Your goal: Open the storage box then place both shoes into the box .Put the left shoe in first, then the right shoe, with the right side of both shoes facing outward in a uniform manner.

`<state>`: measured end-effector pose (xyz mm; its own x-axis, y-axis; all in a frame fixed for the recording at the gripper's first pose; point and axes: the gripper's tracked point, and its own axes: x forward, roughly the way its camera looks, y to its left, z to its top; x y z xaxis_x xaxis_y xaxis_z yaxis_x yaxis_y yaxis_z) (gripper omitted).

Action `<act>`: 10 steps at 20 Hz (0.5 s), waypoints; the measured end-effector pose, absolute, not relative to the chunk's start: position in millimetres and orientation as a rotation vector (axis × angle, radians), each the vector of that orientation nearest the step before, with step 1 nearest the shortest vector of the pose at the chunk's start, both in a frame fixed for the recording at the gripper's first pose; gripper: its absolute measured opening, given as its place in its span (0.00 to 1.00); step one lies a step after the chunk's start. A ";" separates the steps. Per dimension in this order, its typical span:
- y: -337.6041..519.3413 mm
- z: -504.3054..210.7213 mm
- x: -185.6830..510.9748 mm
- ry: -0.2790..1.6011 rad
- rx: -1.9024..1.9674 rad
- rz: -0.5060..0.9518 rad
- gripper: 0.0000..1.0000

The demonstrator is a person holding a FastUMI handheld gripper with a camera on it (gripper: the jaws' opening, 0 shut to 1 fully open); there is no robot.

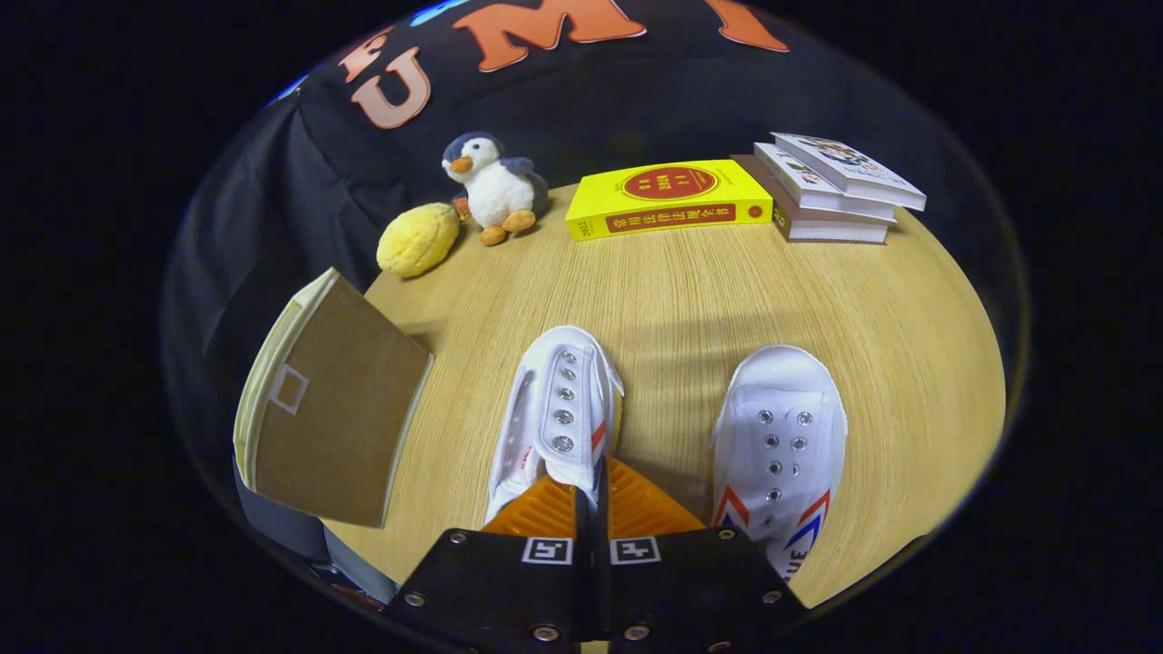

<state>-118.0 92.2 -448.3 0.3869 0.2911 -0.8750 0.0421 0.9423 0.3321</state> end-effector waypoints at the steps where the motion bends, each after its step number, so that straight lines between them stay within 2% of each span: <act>1: 93.8 -439.6 -113.5 1.148 0.344 0.140 0.01; 10: 131.6 -399.9 -105.9 1.062 0.357 -0.011 0.01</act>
<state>-105.9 131.6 -399.9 0.4930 0.1612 -0.8550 0.1793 0.9428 0.2811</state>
